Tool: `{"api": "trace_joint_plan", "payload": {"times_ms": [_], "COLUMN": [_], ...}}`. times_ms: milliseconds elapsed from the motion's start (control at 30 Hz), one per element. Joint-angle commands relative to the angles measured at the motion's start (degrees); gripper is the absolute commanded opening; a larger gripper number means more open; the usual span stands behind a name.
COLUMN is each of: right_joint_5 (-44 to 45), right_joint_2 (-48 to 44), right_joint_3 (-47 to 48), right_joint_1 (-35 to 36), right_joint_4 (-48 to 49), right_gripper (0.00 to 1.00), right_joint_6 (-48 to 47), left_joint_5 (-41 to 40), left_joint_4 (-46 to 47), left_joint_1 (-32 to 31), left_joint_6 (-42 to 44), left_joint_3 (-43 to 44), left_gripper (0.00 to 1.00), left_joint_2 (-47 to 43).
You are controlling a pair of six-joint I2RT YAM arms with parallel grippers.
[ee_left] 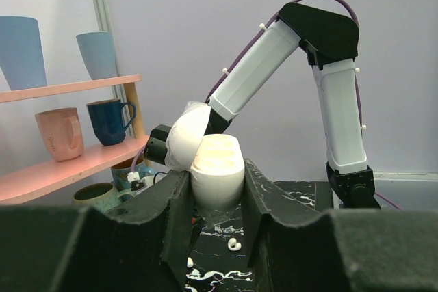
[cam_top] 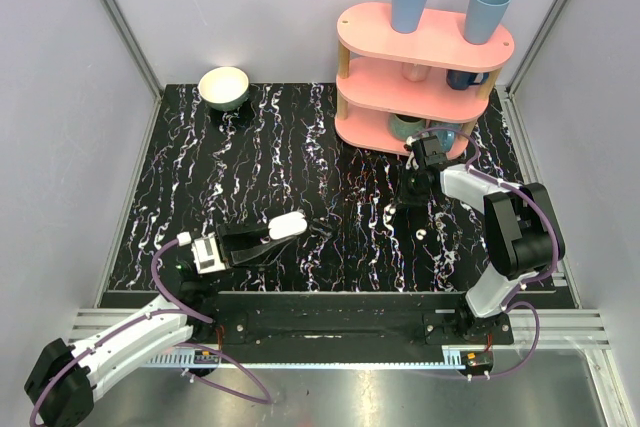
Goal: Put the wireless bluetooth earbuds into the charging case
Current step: Pick up the left earbud from the center of the board.
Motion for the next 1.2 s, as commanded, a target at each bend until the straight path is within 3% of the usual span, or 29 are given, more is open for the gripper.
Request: {"api": "trace_joint_plan", "payload": {"times_ms": [0,800,967,1167], "right_joint_5": [-3.1,-6.0,-5.6,-7.5], "right_joint_2": [-0.7,1.6,0.7,-1.1], "right_joint_3": [1.1,2.1,1.7,0.5], "right_joint_1": [-0.1,0.5,0.6,0.6], "right_joint_4": [1.6,1.4,1.8,3.9], "right_gripper": [0.17,0.24,0.19,0.05], "right_joint_6": [-1.3,-2.2,-2.3,-3.0], "left_joint_5": [0.1,0.1,0.3,0.3], "left_joint_4": [2.8,3.1,3.3,3.2], "left_joint_1": [-0.2,-0.2,-0.2,-0.2], "left_joint_6": [0.1,-0.1,-0.1,-0.2], "left_joint_3": [0.0,0.4,0.4,0.4], "left_gripper": [0.0,0.0,0.0,0.0], "left_joint_2": [0.3,1.0,1.2,1.3]}}
